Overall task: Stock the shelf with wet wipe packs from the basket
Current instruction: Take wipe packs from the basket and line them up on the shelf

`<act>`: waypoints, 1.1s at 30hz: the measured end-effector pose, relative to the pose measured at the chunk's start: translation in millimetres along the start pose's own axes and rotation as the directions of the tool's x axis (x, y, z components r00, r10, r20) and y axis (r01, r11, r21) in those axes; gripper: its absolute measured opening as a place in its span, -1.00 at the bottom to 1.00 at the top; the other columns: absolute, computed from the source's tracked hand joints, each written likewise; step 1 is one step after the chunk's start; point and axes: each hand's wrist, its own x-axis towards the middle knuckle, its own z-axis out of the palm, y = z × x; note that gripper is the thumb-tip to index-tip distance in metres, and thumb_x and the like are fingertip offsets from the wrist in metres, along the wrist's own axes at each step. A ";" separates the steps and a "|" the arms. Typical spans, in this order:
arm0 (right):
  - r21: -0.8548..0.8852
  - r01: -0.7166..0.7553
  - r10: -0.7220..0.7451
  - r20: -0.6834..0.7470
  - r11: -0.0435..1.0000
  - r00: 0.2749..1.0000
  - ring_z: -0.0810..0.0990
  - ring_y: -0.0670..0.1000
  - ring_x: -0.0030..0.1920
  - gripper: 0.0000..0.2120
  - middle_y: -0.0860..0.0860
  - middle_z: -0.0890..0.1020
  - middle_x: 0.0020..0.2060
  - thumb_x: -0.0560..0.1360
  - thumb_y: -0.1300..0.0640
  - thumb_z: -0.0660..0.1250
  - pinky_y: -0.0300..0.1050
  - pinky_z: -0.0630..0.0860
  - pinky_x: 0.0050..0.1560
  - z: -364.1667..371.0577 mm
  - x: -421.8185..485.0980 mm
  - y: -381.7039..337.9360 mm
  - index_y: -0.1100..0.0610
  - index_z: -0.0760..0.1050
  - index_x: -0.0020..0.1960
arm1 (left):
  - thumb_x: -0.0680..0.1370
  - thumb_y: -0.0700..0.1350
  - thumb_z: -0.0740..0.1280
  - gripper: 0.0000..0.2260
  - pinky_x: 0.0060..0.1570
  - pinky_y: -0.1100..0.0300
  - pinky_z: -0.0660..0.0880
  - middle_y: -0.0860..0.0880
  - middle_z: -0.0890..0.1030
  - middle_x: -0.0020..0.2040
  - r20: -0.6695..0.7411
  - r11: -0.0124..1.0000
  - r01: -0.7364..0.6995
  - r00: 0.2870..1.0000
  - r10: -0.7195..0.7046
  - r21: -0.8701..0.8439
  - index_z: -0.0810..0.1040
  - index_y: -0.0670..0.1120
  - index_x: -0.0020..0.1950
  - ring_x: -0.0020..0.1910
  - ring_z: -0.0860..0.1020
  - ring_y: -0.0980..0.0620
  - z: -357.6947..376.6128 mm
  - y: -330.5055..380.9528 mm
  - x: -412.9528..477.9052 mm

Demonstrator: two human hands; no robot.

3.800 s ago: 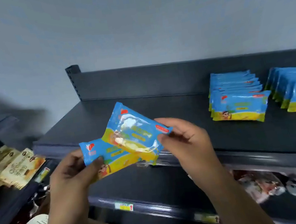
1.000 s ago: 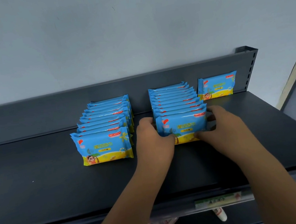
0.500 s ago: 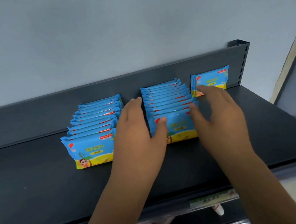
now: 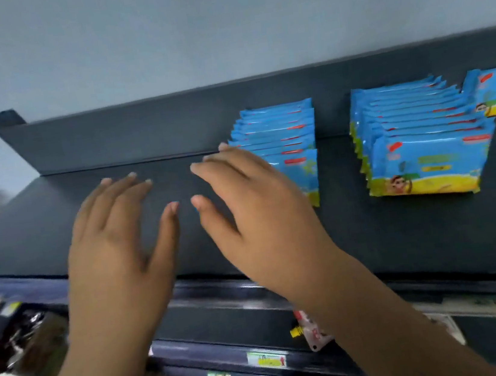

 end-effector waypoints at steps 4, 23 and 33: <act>0.055 0.039 -0.046 0.139 0.998 0.989 0.48 0.15 0.39 -0.68 0.08 0.63 0.16 0.61 0.01 0.25 0.12 0.32 0.46 89.1 -1.1 -74.5 0.15 0.57 0.26 | 0.62 0.02 0.29 -0.61 0.36 -0.28 0.39 -0.25 0.58 0.32 -0.020 0.987 0.151 0.988 -0.150 0.057 0.59 -0.25 0.28 0.38 0.48 -0.33 -47.2 -92.8 -51.8; 0.298 0.123 -0.312 0.748 0.946 0.586 0.55 0.10 0.06 -0.74 0.03 0.60 0.01 0.60 -0.05 0.21 0.04 0.55 0.00 498.5 -69.2 -370.6 0.09 0.53 0.13 | 0.61 -0.05 0.38 -0.74 0.22 -0.06 0.45 -0.18 0.66 0.16 0.048 0.489 0.841 0.492 -0.869 0.232 0.63 -0.19 0.20 0.18 0.57 -0.24 -139.5 -486.1 -325.5; -0.044 0.060 0.036 0.991 0.997 0.130 0.60 0.20 0.06 -0.71 0.14 0.61 0.06 0.58 -0.04 0.27 -0.06 0.43 -0.10 696.5 -150.8 -320.9 0.17 0.51 0.13 | 0.56 0.06 0.39 -0.48 0.36 -0.06 0.38 -0.26 0.52 0.36 0.228 -0.081 0.914 -0.183 -0.956 0.397 0.44 -0.19 0.41 0.38 0.45 -0.30 -38.3 -584.5 -436.5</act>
